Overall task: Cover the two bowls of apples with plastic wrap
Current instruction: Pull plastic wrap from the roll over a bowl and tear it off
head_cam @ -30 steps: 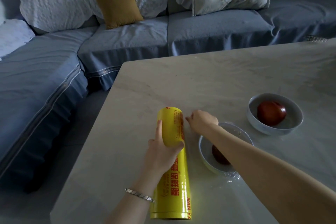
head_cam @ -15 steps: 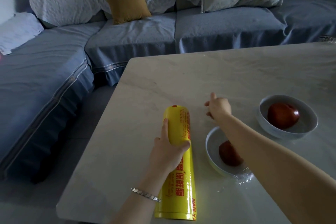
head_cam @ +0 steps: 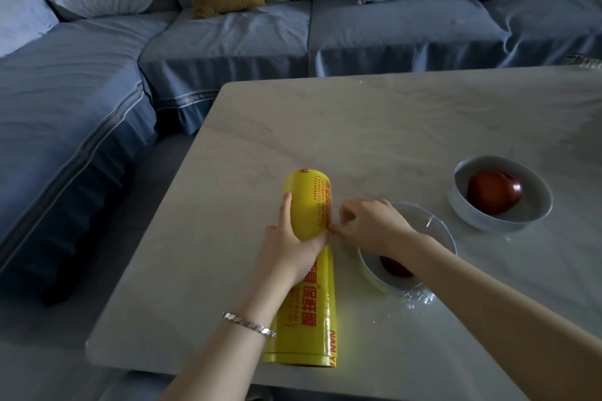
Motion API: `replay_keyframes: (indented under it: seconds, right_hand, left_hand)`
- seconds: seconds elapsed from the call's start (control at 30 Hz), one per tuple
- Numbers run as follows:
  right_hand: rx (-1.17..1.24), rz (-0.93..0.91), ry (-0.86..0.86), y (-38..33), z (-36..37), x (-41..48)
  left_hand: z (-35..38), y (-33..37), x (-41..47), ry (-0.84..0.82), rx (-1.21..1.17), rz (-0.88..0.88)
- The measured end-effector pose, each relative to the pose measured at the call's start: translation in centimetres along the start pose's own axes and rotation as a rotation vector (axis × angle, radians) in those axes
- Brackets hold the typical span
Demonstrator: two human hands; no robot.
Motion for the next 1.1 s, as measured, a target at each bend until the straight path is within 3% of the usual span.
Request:
replay_keyframes:
  seconds: [0.5,1.1]
  right_hand:
    - [0.236,-0.052,0.162,-0.1,0.9,1.8]
    - [0.398,0.238,0.219,1.0,0.5,4.8]
  left_hand:
    - [-0.2,-0.2,0.1,-0.008,0.024,0.007]
    - [-0.3,0.2,-0.3,-0.039,0.004,0.018]
Point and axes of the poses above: each hand's wrist, its own x-axis towards the middle knuckle, its own z-axis out of the palm, y = z × x, the point moved 4 cm from there along x, towards the middle knuckle, and after that the axes turned 13 degrees about -y, right-handed, at the moved point
